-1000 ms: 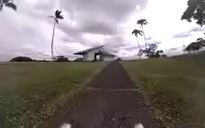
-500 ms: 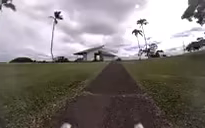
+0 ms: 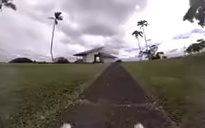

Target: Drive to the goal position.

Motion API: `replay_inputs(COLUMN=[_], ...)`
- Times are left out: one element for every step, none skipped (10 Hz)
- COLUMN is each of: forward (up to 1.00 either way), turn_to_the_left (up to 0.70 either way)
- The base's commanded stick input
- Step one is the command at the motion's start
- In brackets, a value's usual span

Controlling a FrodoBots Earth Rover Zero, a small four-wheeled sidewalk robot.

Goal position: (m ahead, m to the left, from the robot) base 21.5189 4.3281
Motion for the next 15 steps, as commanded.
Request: replay_inputs(forward=[0.7,0.7,0.7,0.7,0.7,0.7,0.7,0.7,0.7,0.7,0.7,0.7,0.7,0.7,0.7], turn_to_the_left=[0.0,0.05,0.08,0.03,0.03,0.04,-0.25,-0.35,-0.35,-0.35,-0.32,-0.03,0.0,0.02,-0.02])
